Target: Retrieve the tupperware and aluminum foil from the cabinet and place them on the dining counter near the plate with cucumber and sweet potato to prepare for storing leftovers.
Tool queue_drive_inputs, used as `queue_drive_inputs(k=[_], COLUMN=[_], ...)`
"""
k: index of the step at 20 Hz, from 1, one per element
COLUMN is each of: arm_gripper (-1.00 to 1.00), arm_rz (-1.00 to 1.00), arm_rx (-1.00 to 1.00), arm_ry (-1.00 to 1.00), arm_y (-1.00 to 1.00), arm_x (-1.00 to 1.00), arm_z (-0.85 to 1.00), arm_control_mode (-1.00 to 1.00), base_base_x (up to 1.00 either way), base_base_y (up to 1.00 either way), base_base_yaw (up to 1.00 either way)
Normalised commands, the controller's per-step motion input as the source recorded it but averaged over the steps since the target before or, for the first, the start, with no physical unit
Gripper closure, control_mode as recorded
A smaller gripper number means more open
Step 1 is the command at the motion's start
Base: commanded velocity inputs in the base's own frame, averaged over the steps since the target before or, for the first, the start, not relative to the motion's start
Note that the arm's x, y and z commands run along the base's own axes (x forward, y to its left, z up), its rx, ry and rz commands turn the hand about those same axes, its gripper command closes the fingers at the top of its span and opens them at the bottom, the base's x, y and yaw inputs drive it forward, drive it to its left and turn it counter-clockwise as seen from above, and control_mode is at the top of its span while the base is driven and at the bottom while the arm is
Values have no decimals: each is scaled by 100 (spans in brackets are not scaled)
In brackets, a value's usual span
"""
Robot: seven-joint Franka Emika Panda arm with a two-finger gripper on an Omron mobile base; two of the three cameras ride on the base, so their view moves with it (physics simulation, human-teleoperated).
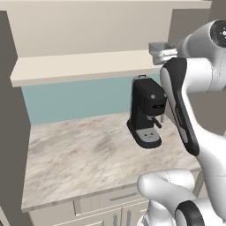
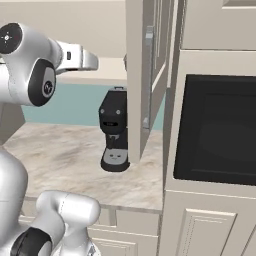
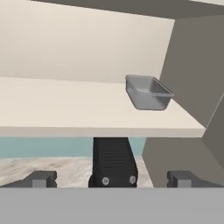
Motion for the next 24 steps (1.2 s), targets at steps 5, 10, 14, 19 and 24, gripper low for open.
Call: queue_drive_inputs(k=[5, 10, 14, 19, 24], arm_gripper=[-100, -100, -100, -100, -100], arm_rz=[0, 0, 0, 0, 0], arm_rx=[0, 0, 0, 0, 0], arm_ry=[-3, -2, 0, 0, 0], arm_y=[-5, -21, -21, -13, -13], arm_x=[35, 39, 40, 42, 39], arm_z=[-4, -1, 0, 0, 0], arm_control_mode=[-100, -100, -100, -100, -100], base_base_x=[0, 0, 0, 0, 0], base_base_y=[0, 0, 0, 0, 0], base_base_yaw=[0, 0, 0, 0, 0])
